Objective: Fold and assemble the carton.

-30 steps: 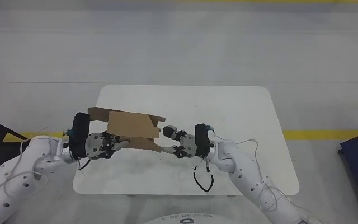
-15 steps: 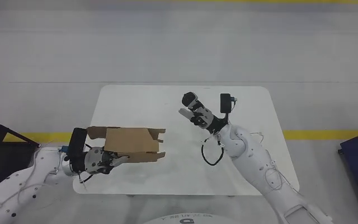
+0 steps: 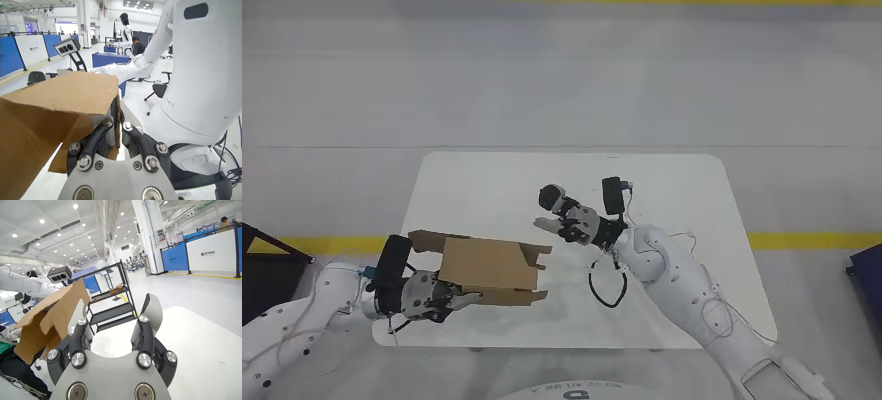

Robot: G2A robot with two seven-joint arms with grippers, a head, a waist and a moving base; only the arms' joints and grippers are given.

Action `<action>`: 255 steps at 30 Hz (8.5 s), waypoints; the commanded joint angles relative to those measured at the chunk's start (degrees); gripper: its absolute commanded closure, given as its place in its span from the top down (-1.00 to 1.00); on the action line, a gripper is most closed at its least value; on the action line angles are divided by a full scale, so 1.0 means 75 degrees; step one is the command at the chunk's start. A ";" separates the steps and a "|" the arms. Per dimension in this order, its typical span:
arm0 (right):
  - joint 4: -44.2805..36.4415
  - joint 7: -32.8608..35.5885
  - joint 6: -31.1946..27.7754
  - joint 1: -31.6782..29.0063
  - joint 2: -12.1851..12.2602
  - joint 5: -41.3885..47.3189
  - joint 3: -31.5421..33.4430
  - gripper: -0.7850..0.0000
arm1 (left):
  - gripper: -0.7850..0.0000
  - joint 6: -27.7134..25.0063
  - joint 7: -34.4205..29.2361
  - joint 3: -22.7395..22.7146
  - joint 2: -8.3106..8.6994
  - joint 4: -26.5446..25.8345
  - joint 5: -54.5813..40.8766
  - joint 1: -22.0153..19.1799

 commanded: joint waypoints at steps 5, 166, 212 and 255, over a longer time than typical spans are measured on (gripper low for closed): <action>0.0001 0.0554 -0.0728 -0.0047 0.0070 -0.0180 0.0010 0.32 | -1.00 0.0000 0.0001 0.0324 0.0047 -0.0067 -0.0477 -0.0397; 0.0752 0.3657 0.0631 0.1069 -0.0119 0.2553 -0.0297 1.00 | -1.00 0.0000 -0.3301 0.1802 -0.0630 0.0185 -0.6656 -0.1484; 0.0760 0.3974 0.0277 0.1118 -0.0142 0.2649 -0.0482 1.00 | -1.00 0.0000 -0.5819 0.1257 -0.1574 0.0769 -0.8766 -0.1271; 0.0542 0.3033 -0.0499 0.0393 0.0056 0.3046 0.0455 1.00 | -1.00 0.0000 -0.8549 0.0592 -0.1849 0.1711 -1.2513 -0.1341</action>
